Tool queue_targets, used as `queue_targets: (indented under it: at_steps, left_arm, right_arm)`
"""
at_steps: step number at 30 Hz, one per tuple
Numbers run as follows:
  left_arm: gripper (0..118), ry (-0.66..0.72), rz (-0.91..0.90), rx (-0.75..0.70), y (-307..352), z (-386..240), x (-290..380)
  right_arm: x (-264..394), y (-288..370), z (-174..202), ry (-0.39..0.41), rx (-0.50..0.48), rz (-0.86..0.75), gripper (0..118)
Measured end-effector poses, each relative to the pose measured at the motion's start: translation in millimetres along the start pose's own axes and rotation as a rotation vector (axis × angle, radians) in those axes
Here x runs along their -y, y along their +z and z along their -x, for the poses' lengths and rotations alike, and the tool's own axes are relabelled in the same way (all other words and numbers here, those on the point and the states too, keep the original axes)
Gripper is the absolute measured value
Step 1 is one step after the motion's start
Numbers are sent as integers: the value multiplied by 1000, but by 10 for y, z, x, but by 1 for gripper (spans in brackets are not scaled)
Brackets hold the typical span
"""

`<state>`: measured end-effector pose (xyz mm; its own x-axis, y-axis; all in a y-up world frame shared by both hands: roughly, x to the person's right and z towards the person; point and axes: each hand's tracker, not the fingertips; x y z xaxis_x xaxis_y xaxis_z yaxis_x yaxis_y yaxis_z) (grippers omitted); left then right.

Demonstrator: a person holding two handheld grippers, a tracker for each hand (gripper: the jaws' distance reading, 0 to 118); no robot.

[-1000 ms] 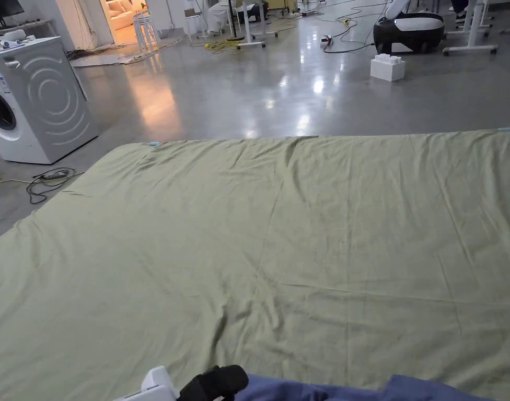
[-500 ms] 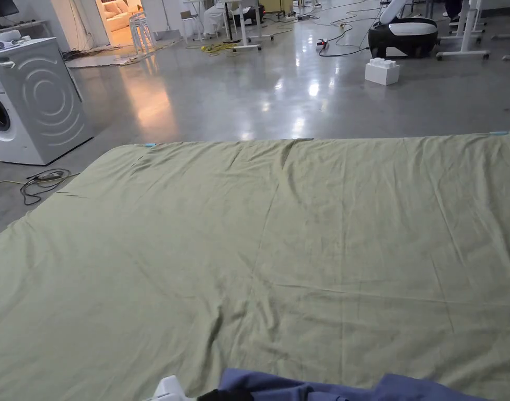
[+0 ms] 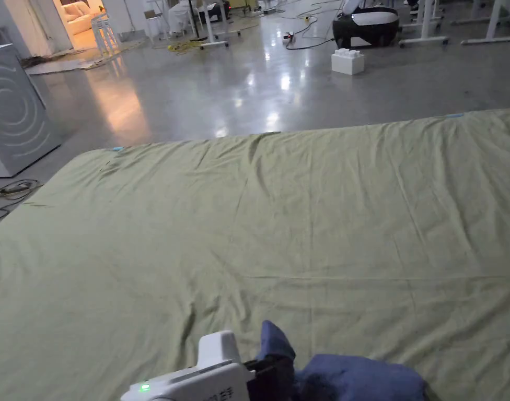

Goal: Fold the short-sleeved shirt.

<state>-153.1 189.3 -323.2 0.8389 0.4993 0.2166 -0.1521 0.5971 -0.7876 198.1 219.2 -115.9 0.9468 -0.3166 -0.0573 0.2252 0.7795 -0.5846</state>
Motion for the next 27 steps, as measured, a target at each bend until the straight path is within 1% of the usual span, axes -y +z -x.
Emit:
queue_targets:
  at_steps: [1,2,4,6,7,9,10,11,12,13,14,16,17,18,19,20,21,22,24,26,27]
  left_arm:
    - [13,-25,18,1,-158,-130,40]
    - [13,-44,49,-8,-321,-224,82]
    - [13,-67,122,2,-632,-430,206]
    - [15,-82,192,-24,-871,-566,325]
    - [19,-104,210,-47,-958,-621,389]
    - [21,-161,208,-93,-1057,-691,462]
    - [26,-177,188,-75,-1045,-700,460]
    - [39,-183,177,-32,-1018,-715,451]
    - [62,-164,182,26,-964,-724,419]
    - [78,-153,170,59,-892,-739,400]
    - [86,-141,132,79,-747,-733,363]
    - [86,-129,50,156,-478,-679,297]
    - [86,-109,24,177,-385,-628,268]
    - [83,-66,16,151,-299,-566,230]
    - [77,-21,7,117,-265,-509,223]
    - [60,23,1,96,-260,-444,228]
    - [24,57,5,113,-286,-384,245]
    - [5,85,13,119,-350,-343,263]
    - [5,128,43,115,-504,-312,353]
    - [5,144,113,200,-751,-345,450]
    - [5,150,144,191,-872,-395,514]
  right_arm:
    - [10,52,-5,-3,8,-8,0]
    - [24,99,-35,-23,14,-18,0]
    - [62,165,-126,-106,31,-40,0]
    - [105,215,-216,-153,78,-54,0]
    - [113,230,-249,-154,92,-53,0]
    - [127,255,-298,-125,125,-53,0]
    - [131,267,-316,-118,132,-55,0]
    - [136,275,-342,-119,130,-56,0]
    - [141,279,-376,-127,127,-63,0]
    - [133,277,-391,-143,123,-69,0]
    - [131,277,-413,-153,116,-72,0]
    - [133,289,-434,-153,111,-73,0]
    - [146,293,-446,-148,108,-74,0]
    - [152,293,-457,-144,106,-72,0]
    - [156,289,-470,-143,106,-68,0]
    - [164,281,-486,-147,106,-63,0]
    - [179,273,-498,-156,105,-58,0]
    - [188,266,-510,-167,105,-53,0]
    - [204,272,-518,-182,106,-52,0]
    - [210,289,-513,-185,107,-47,0]
    - [212,301,-508,-180,109,-45,0]
